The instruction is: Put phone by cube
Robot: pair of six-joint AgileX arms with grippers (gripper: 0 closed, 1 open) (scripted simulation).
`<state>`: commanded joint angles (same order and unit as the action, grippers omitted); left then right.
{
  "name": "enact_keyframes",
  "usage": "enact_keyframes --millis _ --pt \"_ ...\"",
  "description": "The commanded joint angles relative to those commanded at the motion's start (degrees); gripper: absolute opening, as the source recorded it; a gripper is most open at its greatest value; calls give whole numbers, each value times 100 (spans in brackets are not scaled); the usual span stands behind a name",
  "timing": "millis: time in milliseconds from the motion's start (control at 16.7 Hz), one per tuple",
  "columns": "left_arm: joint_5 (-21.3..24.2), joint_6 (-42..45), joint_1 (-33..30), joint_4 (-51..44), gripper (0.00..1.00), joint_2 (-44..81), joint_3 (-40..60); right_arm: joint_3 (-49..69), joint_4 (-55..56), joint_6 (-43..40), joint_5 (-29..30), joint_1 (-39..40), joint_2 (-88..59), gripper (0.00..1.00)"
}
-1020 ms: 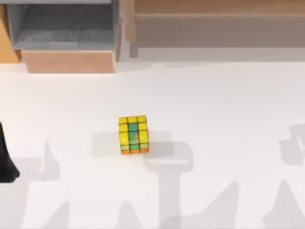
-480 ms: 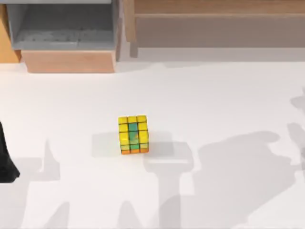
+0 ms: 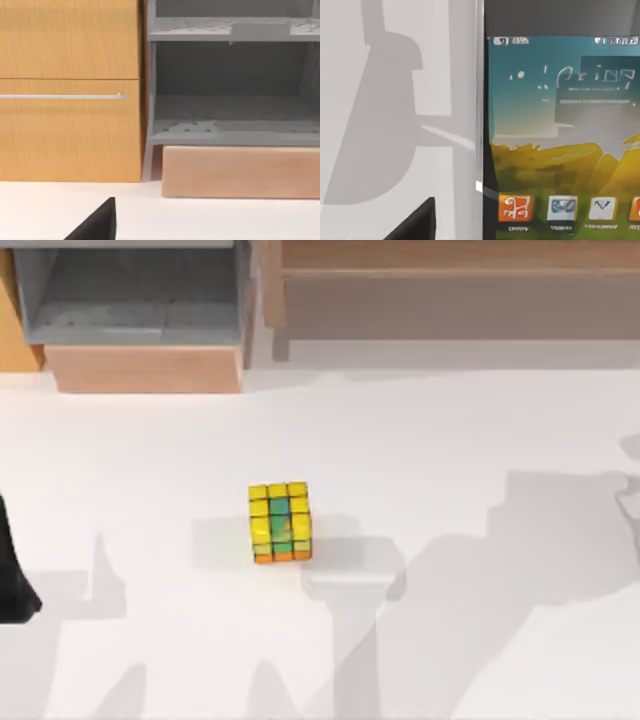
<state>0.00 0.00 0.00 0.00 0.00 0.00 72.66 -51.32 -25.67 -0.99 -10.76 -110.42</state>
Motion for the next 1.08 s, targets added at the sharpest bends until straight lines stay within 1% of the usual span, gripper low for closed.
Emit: enact_keyframes --millis 360,660,900,1080 --pt "0 0 0 0 100 0 0 -7 21 5 0 22 -30 100" --pt "0 0 0 0 100 0 0 -342 742 15 2 14 -398 100" --pt "0 0 0 0 100 0 0 -385 820 14 2 13 -458 100" --pt "0 0 0 0 100 0 0 -385 820 14 2 13 -458 77"
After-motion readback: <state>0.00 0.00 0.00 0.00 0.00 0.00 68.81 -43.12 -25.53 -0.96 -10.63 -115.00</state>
